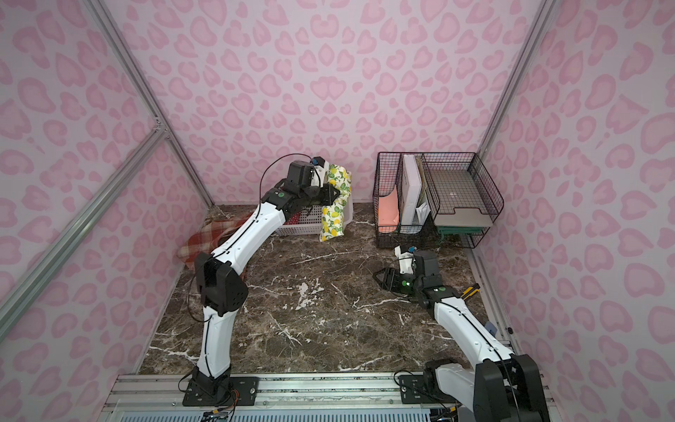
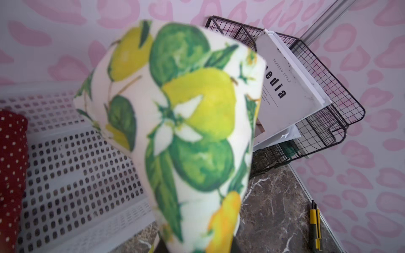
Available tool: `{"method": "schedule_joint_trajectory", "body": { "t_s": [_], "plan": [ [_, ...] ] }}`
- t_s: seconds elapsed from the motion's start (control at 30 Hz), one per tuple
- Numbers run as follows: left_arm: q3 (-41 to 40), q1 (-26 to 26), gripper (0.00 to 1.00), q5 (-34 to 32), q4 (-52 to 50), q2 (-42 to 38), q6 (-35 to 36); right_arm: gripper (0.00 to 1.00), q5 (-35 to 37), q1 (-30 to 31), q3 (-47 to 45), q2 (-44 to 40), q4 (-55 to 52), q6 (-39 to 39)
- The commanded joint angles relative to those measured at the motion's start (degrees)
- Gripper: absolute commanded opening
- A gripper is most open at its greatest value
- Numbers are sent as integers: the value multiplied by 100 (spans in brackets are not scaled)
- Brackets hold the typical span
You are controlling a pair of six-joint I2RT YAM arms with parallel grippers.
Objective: Roll up the skirts
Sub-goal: Pick up the skirt from the center of the board, then place the skirt in the basket.
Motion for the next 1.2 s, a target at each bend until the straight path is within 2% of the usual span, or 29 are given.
{"method": "schedule_joint_trajectory", "body": {
  "t_s": [0.0, 0.1, 0.17, 0.33, 0.43, 0.6, 0.87, 1.03, 1.17],
  "plan": [
    [1153, 227, 0, 834, -40, 795, 482, 67, -75, 4, -29, 114, 446, 10],
    [2194, 629, 0, 1486, 92, 1632, 297, 67, -65, 3, -49, 271, 624, -48],
    [2222, 896, 0, 1677, 392, 1851, 237, 67, -99, -2, -64, 401, 729, -55],
    [2053, 1212, 0, 978, -128, 2116, 919, 67, -200, -6, -71, 678, 810, -95],
    [1945, 1353, 0, 865, -172, 2336, 891, 67, -189, -4, -132, 692, 870, -99],
    [1958, 1424, 0, 112, -167, 2745, 979, 67, -202, -4, -179, 736, 956, -100],
    [1973, 1466, 0, -222, -449, 3110, 1336, 66, -163, 13, -315, 831, 1024, -96],
    [2100, 1543, 0, -381, -578, 3207, 1076, 66, -189, 39, -280, 879, 1015, -89],
    [2107, 1556, 28, -264, -839, 3194, 981, 67, -180, 49, -209, 833, 934, -124]
  ]
}}
